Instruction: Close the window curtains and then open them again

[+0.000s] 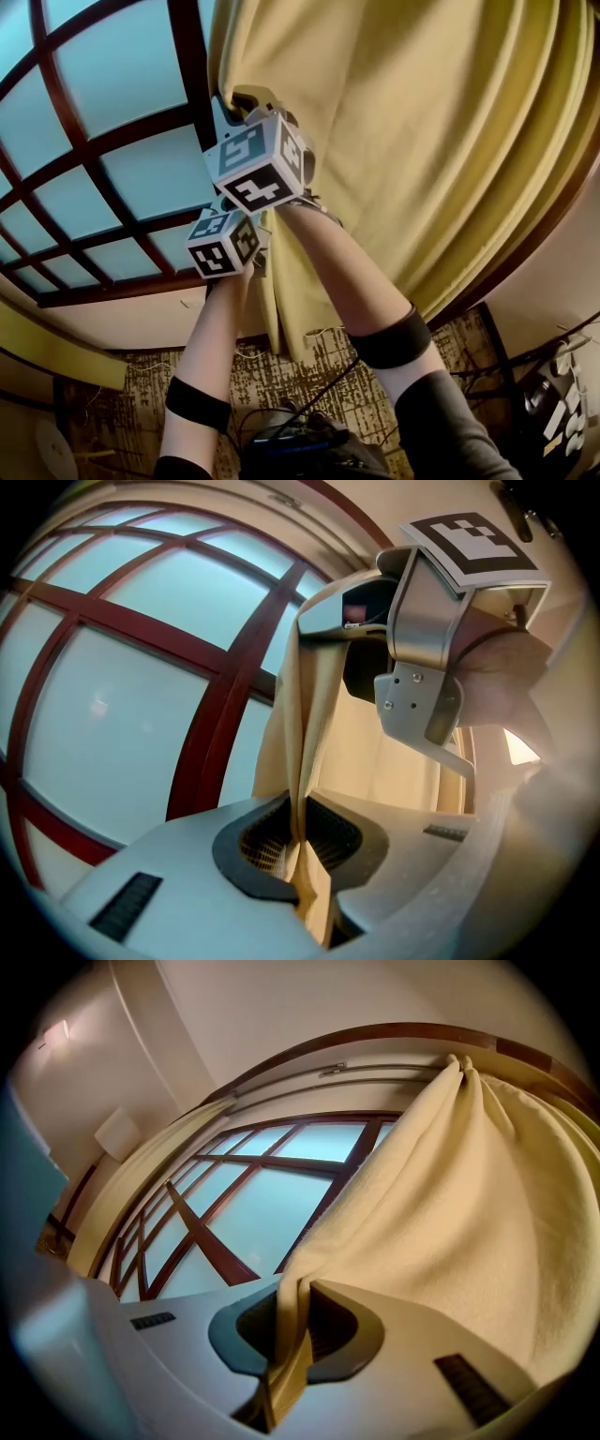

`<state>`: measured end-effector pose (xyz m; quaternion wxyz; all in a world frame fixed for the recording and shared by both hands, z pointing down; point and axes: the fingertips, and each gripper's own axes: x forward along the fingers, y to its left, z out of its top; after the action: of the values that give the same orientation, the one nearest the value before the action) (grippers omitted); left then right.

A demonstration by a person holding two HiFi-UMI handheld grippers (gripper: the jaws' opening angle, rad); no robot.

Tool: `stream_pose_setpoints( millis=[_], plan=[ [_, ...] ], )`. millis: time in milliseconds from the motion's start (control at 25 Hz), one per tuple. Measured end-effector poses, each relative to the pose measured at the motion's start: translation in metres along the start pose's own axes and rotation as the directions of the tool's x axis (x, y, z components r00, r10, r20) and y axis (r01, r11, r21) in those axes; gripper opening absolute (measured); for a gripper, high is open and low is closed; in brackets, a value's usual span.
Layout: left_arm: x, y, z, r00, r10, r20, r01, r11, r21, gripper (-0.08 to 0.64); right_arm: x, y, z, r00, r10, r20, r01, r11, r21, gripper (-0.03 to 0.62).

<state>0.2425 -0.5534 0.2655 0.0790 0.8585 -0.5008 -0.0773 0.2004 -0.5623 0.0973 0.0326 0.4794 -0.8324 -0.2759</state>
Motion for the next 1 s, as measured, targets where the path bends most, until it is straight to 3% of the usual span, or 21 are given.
stream_pose_setpoints(
  millis=[320, 680, 1000],
  plan=[
    [-0.013, 0.002, 0.005, 1.000, -0.018, 0.011, 0.018, 1.000, -0.006, 0.012, -0.005, 0.009, 0.010, 1.000, -0.025, 0.009, 0.025, 1.000, -0.015, 0.029],
    [-0.038, 0.032, 0.026, 0.998, -0.052, 0.023, 0.052, 0.998, 0.027, 0.011, 0.017, 0.034, 0.037, 0.996, -0.089, 0.022, 0.090, 0.994, -0.062, 0.029],
    [-0.062, 0.073, 0.030, 1.000, 0.002, 0.027, -0.002, 1.000, 0.000, 0.011, 0.038, 0.083, 0.049, 1.000, -0.024, 0.010, 0.025, 0.995, -0.099, 0.029]
  ],
)
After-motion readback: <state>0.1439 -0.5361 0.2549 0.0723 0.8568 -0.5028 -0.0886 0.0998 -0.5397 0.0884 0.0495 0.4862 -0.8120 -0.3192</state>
